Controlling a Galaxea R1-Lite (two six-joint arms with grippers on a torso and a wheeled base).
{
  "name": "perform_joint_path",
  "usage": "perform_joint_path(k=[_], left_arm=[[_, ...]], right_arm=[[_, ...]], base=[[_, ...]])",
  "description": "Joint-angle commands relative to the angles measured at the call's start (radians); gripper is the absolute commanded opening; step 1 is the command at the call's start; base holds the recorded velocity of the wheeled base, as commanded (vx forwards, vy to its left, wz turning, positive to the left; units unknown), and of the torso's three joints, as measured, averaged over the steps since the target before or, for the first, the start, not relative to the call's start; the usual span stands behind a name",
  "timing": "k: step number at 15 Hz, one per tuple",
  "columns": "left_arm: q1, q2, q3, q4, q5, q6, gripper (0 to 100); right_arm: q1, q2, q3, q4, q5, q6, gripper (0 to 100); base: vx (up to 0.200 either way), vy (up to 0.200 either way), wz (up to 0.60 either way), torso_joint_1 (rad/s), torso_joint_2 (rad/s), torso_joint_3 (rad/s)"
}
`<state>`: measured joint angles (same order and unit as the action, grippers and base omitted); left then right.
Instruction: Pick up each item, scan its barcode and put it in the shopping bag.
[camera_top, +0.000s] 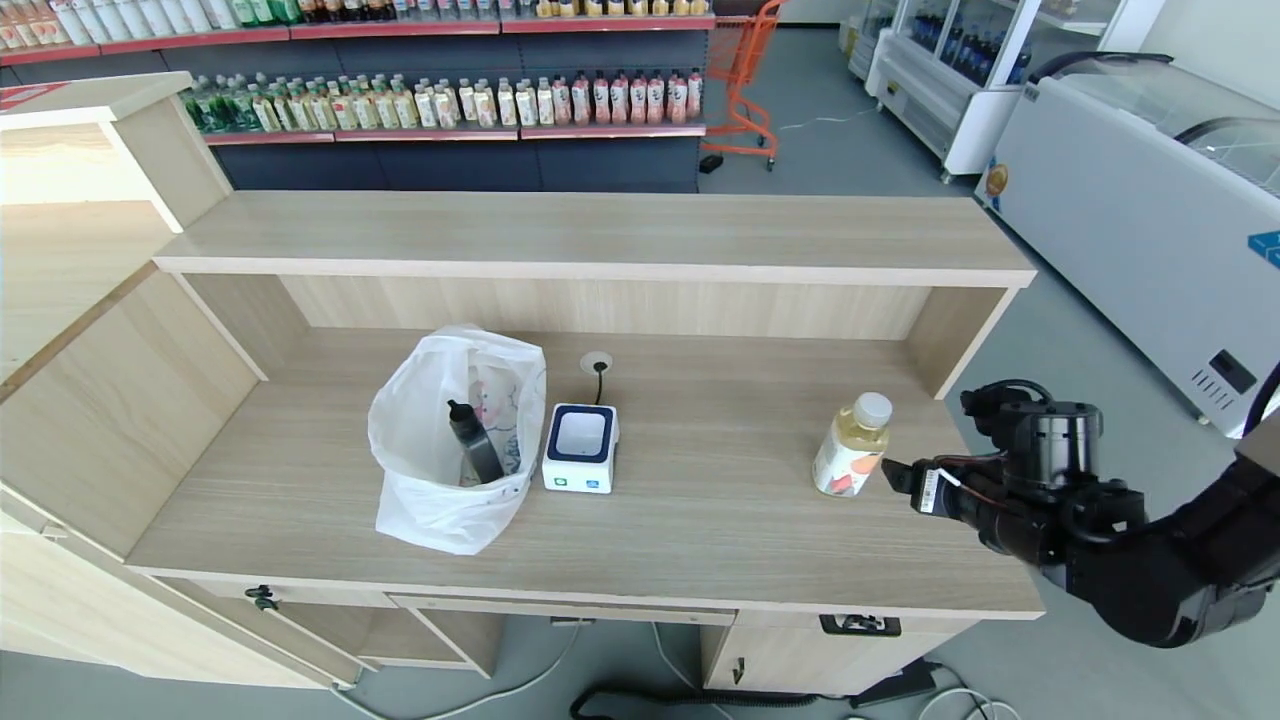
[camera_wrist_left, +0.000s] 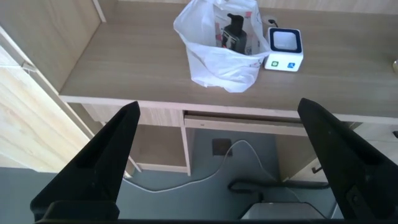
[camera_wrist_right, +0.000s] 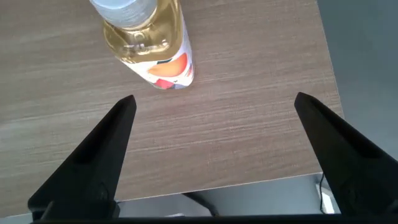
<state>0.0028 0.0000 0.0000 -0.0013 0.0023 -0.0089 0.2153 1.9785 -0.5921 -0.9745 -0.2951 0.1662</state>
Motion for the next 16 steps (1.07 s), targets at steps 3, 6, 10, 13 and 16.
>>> perform_joint_path(k=[3, 6, 10, 13, 16], left_arm=[[0.000, 0.002, 0.000, 0.000, 0.001, 0.000, 100], [0.000, 0.002, 0.000, 0.000, 0.001, 0.000, 100], [-0.001, 0.002, 0.000, 0.000, 0.001, 0.000, 100], [0.000, 0.002, 0.000, 0.000, 0.001, 0.000, 100], [0.000, 0.002, 0.000, 0.000, 0.001, 0.000, 100]], right_arm=[[0.032, 0.183, -0.104, -0.087, -0.001, -0.111, 100], [0.061, 0.249, -0.221, -0.084, -0.002, -0.148, 100], [0.084, 0.341, -0.328, -0.084, -0.002, -0.182, 100], [0.101, 0.398, -0.397, -0.089, 0.001, -0.212, 100], [0.104, 0.436, -0.448, -0.089, 0.005, -0.261, 100]], base=[[0.000, 0.000, 0.00, 0.000, 0.00, 0.000], [0.000, 0.000, 0.00, 0.000, 0.00, 0.000], [0.000, 0.000, 0.00, 0.000, 0.00, 0.000], [0.000, 0.000, 0.00, 0.000, 0.00, 0.000], [0.000, 0.000, 0.00, 0.000, 0.00, 0.000]])
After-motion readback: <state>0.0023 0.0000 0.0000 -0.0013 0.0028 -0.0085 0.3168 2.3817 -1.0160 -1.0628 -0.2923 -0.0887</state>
